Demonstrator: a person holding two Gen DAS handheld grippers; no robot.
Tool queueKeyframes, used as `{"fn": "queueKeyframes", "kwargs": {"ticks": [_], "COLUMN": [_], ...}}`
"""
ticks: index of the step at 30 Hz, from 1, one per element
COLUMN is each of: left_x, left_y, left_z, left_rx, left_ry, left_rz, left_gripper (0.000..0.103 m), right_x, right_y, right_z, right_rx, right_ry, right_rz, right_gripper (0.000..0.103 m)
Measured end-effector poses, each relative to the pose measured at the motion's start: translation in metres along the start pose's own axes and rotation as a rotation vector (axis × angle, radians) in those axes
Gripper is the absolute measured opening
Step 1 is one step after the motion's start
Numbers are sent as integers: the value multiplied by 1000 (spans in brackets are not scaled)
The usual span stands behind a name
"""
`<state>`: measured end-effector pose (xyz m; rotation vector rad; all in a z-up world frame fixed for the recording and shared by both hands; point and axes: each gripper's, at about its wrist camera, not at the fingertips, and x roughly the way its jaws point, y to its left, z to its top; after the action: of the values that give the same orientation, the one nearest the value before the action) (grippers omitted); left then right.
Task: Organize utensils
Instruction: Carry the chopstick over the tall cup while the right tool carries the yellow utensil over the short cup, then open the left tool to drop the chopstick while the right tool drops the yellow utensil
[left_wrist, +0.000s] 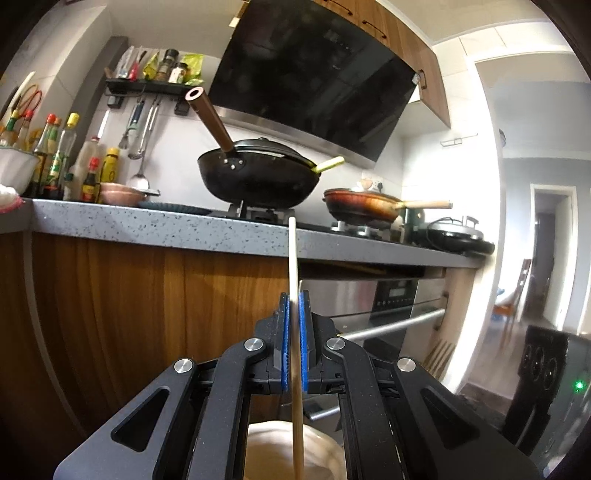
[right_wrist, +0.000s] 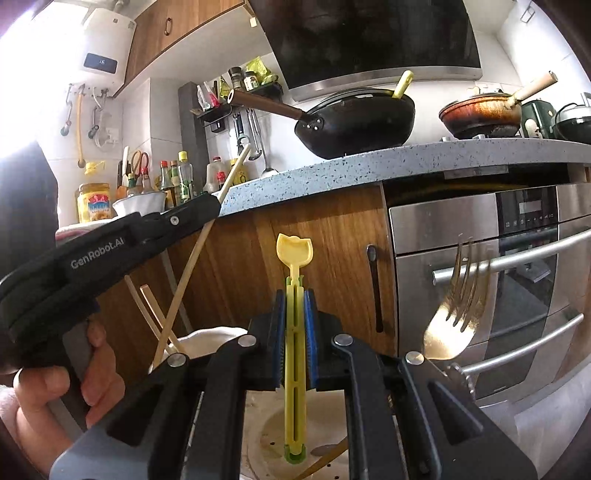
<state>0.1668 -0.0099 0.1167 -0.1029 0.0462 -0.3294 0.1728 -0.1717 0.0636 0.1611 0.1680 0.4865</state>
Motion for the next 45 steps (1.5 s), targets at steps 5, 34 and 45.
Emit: {"fn": "queueKeyframes", "kwargs": {"ticks": [5,34,45], "left_x": [-12,-33,-50], "left_y": [-4,-12,-11], "left_z": [-1,-14,-32], "left_rx": [28,83,84], "left_ry": [-40,-27,93], "left_rz": [-25,-32,-30], "left_gripper": [5,5,5], "right_x": [2,0,-23], "right_y": [0,2,7], "right_z": [-6,-16,-27], "right_rx": [0,-1,-11], "right_ry": [3,36,97], "right_rz": [7,14,-31], "right_gripper": [10,10,10]}}
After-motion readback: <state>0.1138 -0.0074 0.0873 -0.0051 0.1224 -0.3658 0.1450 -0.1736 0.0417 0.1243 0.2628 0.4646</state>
